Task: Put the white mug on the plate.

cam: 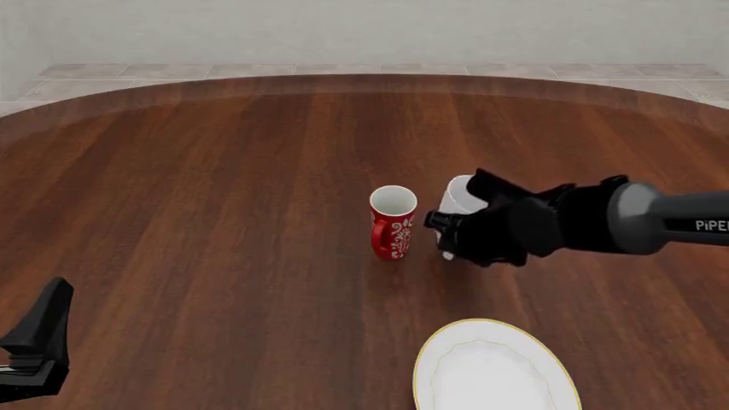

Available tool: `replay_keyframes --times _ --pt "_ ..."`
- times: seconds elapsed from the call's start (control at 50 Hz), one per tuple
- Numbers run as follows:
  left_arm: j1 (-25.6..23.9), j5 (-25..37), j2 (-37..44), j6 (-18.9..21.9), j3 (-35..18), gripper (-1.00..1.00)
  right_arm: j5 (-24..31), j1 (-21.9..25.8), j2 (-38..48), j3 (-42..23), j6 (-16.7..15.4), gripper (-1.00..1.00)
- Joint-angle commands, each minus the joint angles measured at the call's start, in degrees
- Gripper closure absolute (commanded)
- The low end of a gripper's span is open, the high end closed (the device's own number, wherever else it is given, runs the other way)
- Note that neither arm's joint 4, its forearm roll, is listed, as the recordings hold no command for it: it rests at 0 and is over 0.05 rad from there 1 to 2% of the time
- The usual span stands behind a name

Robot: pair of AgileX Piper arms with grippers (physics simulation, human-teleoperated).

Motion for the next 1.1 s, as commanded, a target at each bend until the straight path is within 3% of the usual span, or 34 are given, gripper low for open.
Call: replay_keyframes --times 0.02,1.1 --pt "-0.1 -0.1 0.0 0.0 0.0 -1.00 2.2 -0.7 -2.1 -0.7 -0.7 1.00" --pt "-0.1 0.0 0.0 0.0 0.0 -1.00 17.2 1.4 -32.2 11.1 -3.5 1.00"
